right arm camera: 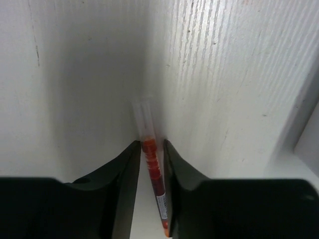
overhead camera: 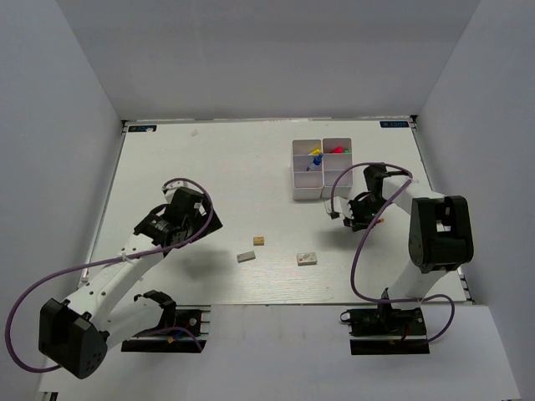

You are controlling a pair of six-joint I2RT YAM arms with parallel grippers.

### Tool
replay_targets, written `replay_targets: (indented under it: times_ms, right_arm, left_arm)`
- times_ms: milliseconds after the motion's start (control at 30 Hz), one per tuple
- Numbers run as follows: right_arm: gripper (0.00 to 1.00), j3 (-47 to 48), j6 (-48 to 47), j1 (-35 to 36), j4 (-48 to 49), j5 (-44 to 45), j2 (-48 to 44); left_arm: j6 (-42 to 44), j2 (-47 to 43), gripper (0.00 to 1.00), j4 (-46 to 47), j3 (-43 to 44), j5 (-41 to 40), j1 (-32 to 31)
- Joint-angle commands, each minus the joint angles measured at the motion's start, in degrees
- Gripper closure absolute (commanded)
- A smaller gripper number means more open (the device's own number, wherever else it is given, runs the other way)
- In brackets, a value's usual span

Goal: Sort the stationery into containers
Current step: Grab a piece of stationery with the right arm, then place the stationery into the container

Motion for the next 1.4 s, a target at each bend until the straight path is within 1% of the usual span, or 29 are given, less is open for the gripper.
replay_targets:
  times_ms: [0,33,67,167,233,267,333,367,433,467,500,533,600,667,700,767,800,833,867,900,933,967,1100,1200,1267,1300,1367]
  right_arm:
    - [0.71,0.4,-1.3,-0.1,-4.3,4.0,3.1]
    - [0.72,0.5,-0.9,0.0,-5.7,3.9,3.8]
    - [0.76,0.8,-0.7,-0.1,-7.1,3.3,3.9]
    - [0.83,1.7,0.8,-0.3,-8.7,1.5,4.4]
    - [0.87,2.9,1.2,-0.4,-10.9,0.3,4.0]
    - [0.89,4.0,1.9,-0.2,-11.8,-2.3,4.0]
    - [0.94,6.4,2.5,-0.3,-15.2,-4.6,3.3]
    - [0.95,9.1,3.7,-0.4,-17.3,-8.9,2.8]
    - [0.98,12.0,5.1,-0.4,-20.3,-12.1,2.6]
    - [0.98,16.9,5.5,-0.4,-22.5,-16.7,2.7]
    - [1.0,19.0,6.6,-0.4,-23.6,-18.3,2.9]
    - [1.0,24.8,7.5,-0.4,-26.0,-21.2,3.0]
    - [1.0,28.8,10.6,-0.4,-27.2,-25.5,4.0]
    - [1.0,37.0,12.4,-0.5,-28.7,-32.3,5.4]
    - [1.0,40.4,15.3,-0.7,-28.6,-33.4,6.1]
    - [1.0,45.2,17.6,-0.7,-25.8,-36.9,6.8]
    - [1.0,45.5,22.9,-0.8,-22.3,-39.0,6.9]
    - [1.0,46.0,24.7,-0.8,-20.4,-40.8,6.9]
    - [1.0,46.2,28.8,-0.7,-13.0,-41.7,6.9]
    - [1.0,45.5,30.9,-0.7,-10.4,-43.7,6.9]
    - [1.0,45.0,35.7,-0.7,-8.0,-44.3,6.9]
    - [1.0,44.2,36.5,-0.7,-1.7,-45.0,7.1]
    - [1.0,44.0,40.3,-0.7,5.3,-47.2,9.8]
    - [1.0,46.2,40.9,-1.0,6.8,-49.1,13.1]
    - [1.0,46.1,41.4,-1.1,8.1,-49.9,14.7]
    - [1.0,45.7,42.0,-1.3,10.3,-50.0,14.9]
    - [1.0,45.4,44.7,-1.5,11.7,-50.4,15.8]
  left_arm:
    - [0.6,1.5,0.01,-0.2,2.2,-1.0,0.3]
    - [0.6,2.2,0.01,-0.2,2.2,-1.0,0.3]
    - [0.6,2.8,0.01,-0.2,2.2,-0.5,0.3]
    - [1.3,4.7,0.01,0.3,2.2,0.0,0.3]
    - [1.9,4.7,0.01,0.3,2.2,0.0,0.3]
    - [1.9,4.7,0.01,0.3,2.2,-0.6,0.3]
    - [2.9,4.7,0.01,-0.4,3.3,-2.6,0.3]
    - [2.9,4.7,0.01,-0.4,3.3,-3.4,0.3]
    - [4.6,4.7,0.03,-0.9,4.1,-5.1,0.3]
    - [5.1,4.7,0.03,-0.9,4.7,-5.1,0.3]
    - [5.8,4.2,0.03,-0.9,4.7,-5.8,0.3]
    - [7.1,4.2,0.03,-0.3,4.7,-5.8,0.3]
    - [7.8,5.0,0.03,-0.3,5.2,-6.4,0.3]
    - [8.4,6.0,0.03,-0.3,5.8,-7.0,0.3]
    - [8.4,6.7,0.03,-0.3,5.8,-7.0,0.3]
    - [8.4,6.7,0.03,-0.3,5.8,-7.0,0.3]
    - [8.4,6.7,0.03,-0.3,5.8,-7.0,0.3]
    - [8.4,6.7,0.03,0.2,5.1,-6.4,0.3]
    - [8.4,6.7,0.04,0.2,5.1,-6.4,0.3]
    - [8.4,6.7,0.04,0.2,4.6,-6.4,0.3]
    - [8.4,6.7,0.04,0.2,4.6,-6.4,0.3]
    - [8.4,6.7,0.04,0.2,4.6,-6.4,0.3]
    - [8.4,6.7,0.04,0.2,4.6,-6.4,0.3]
    - [8.4,6.2,0.04,-0.3,4.6,-6.4,0.3]
    - [7.8,6.2,0.04,-0.9,4.6,-6.4,0.3]
    - [7.8,5.6,0.04,-0.9,4.6,-6.4,0.3]
    - [7.8,5.6,0.04,-0.9,4.6,-6.4,0.3]
